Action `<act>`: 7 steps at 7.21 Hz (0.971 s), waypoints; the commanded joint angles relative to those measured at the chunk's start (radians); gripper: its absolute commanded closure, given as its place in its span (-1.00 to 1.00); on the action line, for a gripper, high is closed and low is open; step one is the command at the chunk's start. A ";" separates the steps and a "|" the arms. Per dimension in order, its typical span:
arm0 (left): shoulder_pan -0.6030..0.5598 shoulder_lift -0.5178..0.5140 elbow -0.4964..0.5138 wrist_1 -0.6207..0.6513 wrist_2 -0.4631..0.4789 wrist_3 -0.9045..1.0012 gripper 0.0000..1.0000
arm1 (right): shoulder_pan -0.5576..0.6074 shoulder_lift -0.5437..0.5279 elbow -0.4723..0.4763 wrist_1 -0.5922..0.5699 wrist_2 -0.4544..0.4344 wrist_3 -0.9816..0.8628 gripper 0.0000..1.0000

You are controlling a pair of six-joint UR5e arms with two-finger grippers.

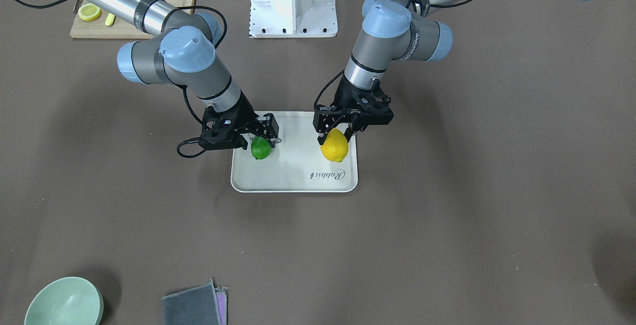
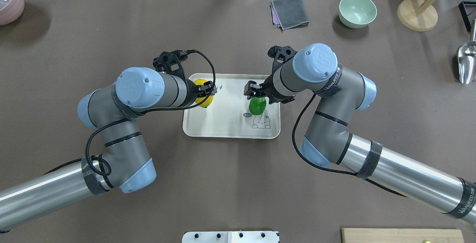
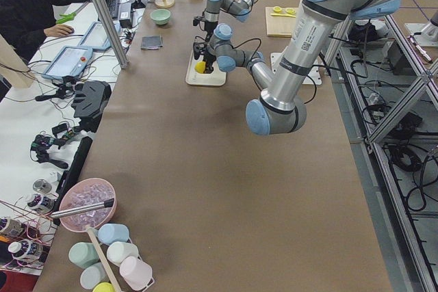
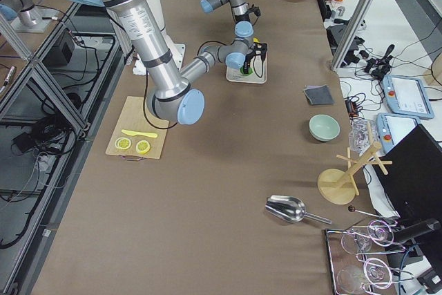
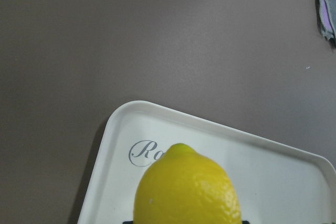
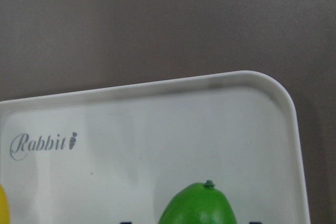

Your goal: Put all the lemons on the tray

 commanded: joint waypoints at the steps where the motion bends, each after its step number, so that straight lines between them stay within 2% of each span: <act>1: 0.042 -0.003 0.027 0.000 0.050 0.000 1.00 | 0.028 0.029 0.007 -0.003 0.011 0.004 -0.99; 2: 0.049 -0.003 0.033 0.000 0.051 0.000 1.00 | 0.050 0.038 0.012 -0.005 0.021 0.004 -0.99; 3: 0.053 -0.009 0.035 0.000 0.051 0.002 0.73 | 0.077 0.044 0.012 -0.006 0.055 0.004 -0.99; 4: 0.053 -0.022 0.033 0.001 0.045 0.006 -0.94 | 0.097 0.046 0.012 -0.011 0.076 0.003 -0.99; 6: 0.039 -0.020 0.021 0.017 0.039 0.092 -0.96 | 0.133 0.048 0.013 -0.014 0.113 0.003 -0.99; 7: -0.007 -0.020 -0.026 0.090 0.029 0.149 -0.96 | 0.157 0.043 0.021 -0.015 0.135 -0.004 -0.99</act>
